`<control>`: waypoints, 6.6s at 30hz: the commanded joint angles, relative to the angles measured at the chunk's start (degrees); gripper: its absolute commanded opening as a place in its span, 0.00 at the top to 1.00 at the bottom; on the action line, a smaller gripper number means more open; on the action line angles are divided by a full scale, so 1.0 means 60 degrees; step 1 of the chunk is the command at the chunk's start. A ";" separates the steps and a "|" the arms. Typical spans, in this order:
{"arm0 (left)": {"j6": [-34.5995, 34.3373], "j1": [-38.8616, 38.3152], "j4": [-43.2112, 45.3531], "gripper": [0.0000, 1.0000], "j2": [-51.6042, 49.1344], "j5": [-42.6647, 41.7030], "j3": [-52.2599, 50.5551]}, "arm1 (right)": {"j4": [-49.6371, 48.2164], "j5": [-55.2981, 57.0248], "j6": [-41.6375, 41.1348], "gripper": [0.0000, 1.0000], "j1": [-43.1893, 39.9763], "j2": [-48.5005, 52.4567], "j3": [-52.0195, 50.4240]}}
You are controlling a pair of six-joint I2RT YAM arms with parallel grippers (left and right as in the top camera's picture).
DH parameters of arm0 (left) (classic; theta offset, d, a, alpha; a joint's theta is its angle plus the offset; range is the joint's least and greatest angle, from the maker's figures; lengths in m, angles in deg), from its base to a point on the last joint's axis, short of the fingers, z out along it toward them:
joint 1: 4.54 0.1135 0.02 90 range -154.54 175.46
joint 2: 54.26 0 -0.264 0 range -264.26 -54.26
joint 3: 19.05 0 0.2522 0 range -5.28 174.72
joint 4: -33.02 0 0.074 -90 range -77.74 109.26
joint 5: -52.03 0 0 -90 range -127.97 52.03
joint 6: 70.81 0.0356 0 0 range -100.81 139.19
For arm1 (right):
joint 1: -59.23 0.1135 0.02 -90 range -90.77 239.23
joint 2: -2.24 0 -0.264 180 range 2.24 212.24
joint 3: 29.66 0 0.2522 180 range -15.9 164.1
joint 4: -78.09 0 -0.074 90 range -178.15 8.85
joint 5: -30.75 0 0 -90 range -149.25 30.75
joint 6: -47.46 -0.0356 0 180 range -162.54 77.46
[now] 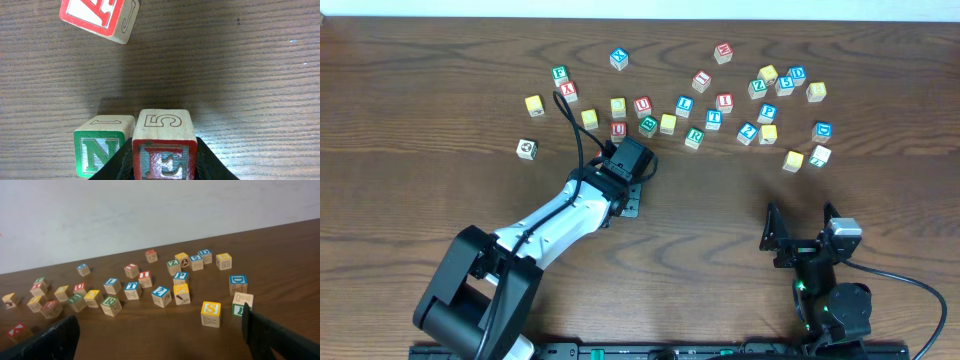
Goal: Spell out NEURIPS
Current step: 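Lower the E block beside the N block and open the left gripper, then raise the left gripper and move it toward the red U block, then lower the left gripper and grasp the red U block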
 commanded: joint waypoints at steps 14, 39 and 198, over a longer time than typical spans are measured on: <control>-0.0382 0.0004 0.0011 0.93 -0.0124 0.0412 -0.0069 | 0.0040 -0.0022 -0.0106 0.01 -0.0029 -0.0047 -0.0007; -0.0299 -0.0186 -0.0280 0.92 -0.0124 -0.0415 -0.0069 | 0.0036 -0.0022 -0.0106 0.01 -0.0029 -0.0047 -0.0007; 0.1213 0.1581 -0.3880 0.28 -0.5158 -0.0448 0.8480 | 0.0036 -0.0022 -0.0106 0.01 -0.0029 -0.0044 -0.0007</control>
